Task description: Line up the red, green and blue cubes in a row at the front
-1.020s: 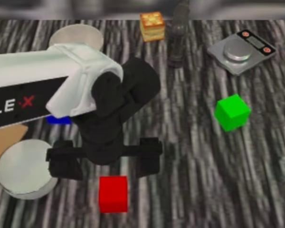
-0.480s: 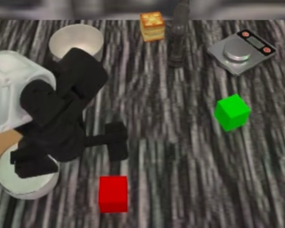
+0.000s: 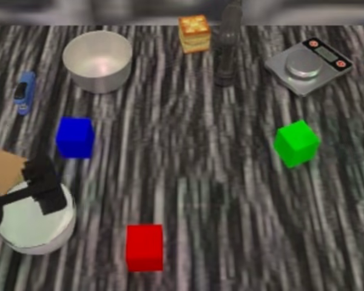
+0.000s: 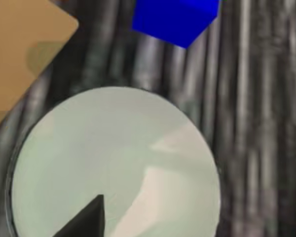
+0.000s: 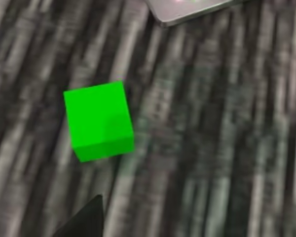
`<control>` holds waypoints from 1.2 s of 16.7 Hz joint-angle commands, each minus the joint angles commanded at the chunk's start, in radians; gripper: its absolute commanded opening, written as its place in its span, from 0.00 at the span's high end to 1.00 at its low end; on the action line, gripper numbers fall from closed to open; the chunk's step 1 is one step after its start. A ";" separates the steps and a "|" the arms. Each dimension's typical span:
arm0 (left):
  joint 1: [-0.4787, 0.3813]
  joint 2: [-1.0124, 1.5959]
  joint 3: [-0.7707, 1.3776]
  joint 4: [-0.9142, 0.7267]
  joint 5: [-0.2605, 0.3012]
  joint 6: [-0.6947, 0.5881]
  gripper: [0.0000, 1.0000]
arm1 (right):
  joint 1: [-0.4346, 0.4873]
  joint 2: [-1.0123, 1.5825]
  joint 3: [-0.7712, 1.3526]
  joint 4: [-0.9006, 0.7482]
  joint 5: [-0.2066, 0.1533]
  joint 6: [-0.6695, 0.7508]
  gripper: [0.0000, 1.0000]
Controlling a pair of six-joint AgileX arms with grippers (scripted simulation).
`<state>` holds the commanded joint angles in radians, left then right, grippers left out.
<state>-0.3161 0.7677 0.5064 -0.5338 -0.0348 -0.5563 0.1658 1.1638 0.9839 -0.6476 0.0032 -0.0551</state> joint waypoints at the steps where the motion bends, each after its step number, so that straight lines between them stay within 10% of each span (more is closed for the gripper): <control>1: 0.036 -0.081 -0.059 0.046 0.000 0.038 0.00 | 0.015 0.114 0.088 -0.061 0.001 -0.005 0.00; 11: 0.303 -0.686 -0.464 0.463 0.026 0.469 0.00 | 0.135 0.950 0.801 -0.526 0.001 -0.043 0.00; 20: 0.336 -0.768 -0.506 0.534 0.035 0.556 0.00 | 0.149 1.073 0.922 -0.591 0.000 -0.049 0.00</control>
<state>0.0200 0.0000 0.0000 0.0000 0.0000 0.0000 0.3151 2.2364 1.9060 -1.2390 0.0036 -0.1041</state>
